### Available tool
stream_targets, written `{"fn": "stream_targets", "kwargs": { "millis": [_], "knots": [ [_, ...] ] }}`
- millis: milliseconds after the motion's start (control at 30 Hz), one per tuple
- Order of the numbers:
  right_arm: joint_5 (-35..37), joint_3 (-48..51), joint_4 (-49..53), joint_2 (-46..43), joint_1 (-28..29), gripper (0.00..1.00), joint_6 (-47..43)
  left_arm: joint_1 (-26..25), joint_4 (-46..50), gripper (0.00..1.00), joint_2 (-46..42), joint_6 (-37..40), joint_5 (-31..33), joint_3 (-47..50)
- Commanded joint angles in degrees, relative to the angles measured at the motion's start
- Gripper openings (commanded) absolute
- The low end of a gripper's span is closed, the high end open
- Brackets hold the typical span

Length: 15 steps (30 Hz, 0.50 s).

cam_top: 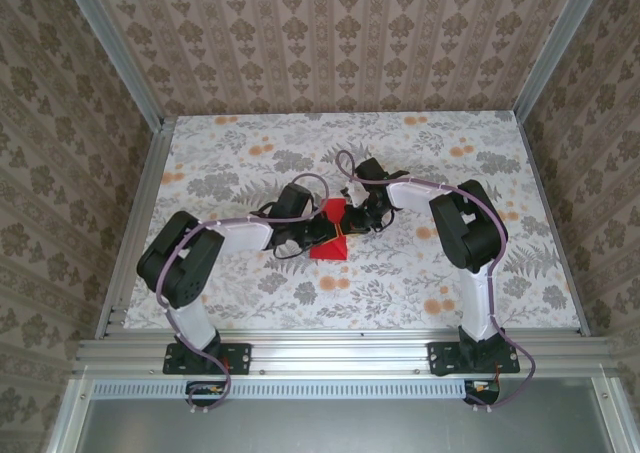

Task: Fold a paper plane with a square sheet of paper (pick it up from the middle)
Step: Fold the triangle a second time at the center of the table.

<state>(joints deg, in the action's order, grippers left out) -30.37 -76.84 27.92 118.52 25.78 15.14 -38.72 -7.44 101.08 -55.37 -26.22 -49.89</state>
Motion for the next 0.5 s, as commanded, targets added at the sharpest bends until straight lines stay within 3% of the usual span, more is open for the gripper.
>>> {"fn": "stream_targets", "kwargs": {
  "millis": [0, 467],
  "knots": [
    [2.68, 0.07, 2.47, 2.81, 0.50, 0.09, -0.11, -0.33, 1.96, 0.05, 1.48, -0.79, 2.32, -1.05],
    [2.86, -0.32, 2.50, 3.03, 0.50, 0.15, -0.19, -0.48, 3.49, 0.05, 2.37, -0.52, 3.90, -1.21]
  ]
}}
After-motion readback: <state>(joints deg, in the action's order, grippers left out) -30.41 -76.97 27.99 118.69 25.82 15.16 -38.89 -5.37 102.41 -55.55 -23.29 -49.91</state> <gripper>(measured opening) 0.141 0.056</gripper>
